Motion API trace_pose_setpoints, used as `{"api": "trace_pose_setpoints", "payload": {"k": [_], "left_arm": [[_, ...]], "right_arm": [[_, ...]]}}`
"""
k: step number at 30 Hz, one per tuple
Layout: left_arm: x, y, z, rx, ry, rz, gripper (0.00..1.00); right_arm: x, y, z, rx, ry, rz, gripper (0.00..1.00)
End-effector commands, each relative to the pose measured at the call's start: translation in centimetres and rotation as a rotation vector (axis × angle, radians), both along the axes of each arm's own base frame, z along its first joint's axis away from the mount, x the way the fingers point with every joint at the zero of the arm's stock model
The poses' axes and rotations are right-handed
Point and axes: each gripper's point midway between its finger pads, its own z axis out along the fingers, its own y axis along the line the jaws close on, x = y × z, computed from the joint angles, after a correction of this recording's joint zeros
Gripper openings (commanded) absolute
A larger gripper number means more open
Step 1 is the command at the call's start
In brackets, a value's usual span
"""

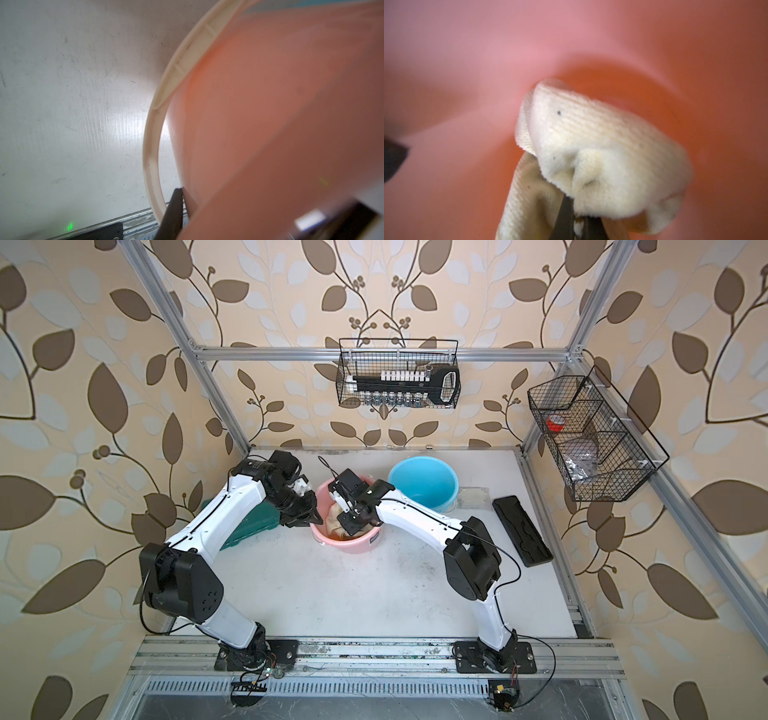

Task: Wipe the inside of the bucket with a cloth
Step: Wipe the dirt from the inside of the bucket.

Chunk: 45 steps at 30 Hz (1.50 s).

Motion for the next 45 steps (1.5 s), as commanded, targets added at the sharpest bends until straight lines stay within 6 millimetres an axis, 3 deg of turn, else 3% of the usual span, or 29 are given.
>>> {"api": "trace_pose_setpoints", "payload": {"k": [1, 6, 13, 17, 25, 30, 36, 40, 45], "left_arm": [[0.6, -0.4, 2.3, -0.019, -0.076, -0.031, 0.00], [0.4, 0.5, 3.0, 0.027, -0.110, -0.024, 0.00], [0.3, 1.3, 3.3, 0.071, -0.146, -0.014, 0.00], [0.2, 1.1, 3.0, 0.067, -0.155, -0.023, 0.00], [-0.1, 0.4, 2.6, 0.043, -0.154, -0.029, 0.00], [0.1, 1.0, 2.4, 0.088, -0.168, -0.028, 0.00], [1.1, 1.6, 1.9, 0.132, -0.187, -0.018, 0.00], [1.6, 2.1, 1.9, 0.171, -0.209, -0.002, 0.00], [2.1, 2.8, 1.8, 0.217, -0.227, 0.013, 0.00]], "right_arm": [[2.3, -2.5, -1.6, -0.227, -0.065, -0.066, 0.00], [5.0, -2.7, -1.8, -0.343, -0.121, -0.121, 0.00], [6.6, -4.9, -4.0, -0.480, -0.143, -0.161, 0.00], [7.3, -6.1, -6.8, -0.483, -0.078, -0.191, 0.00], [6.8, -6.1, -12.7, -0.498, 0.036, -0.214, 0.00], [4.3, -5.9, -15.5, -0.478, 0.176, -0.192, 0.00], [-1.6, -3.3, -16.7, -0.310, 0.469, -0.081, 0.00], [-5.0, -0.5, -15.0, -0.165, 0.581, 0.005, 0.00], [-8.4, 4.3, -10.6, 0.081, 0.709, 0.128, 0.00]]}}
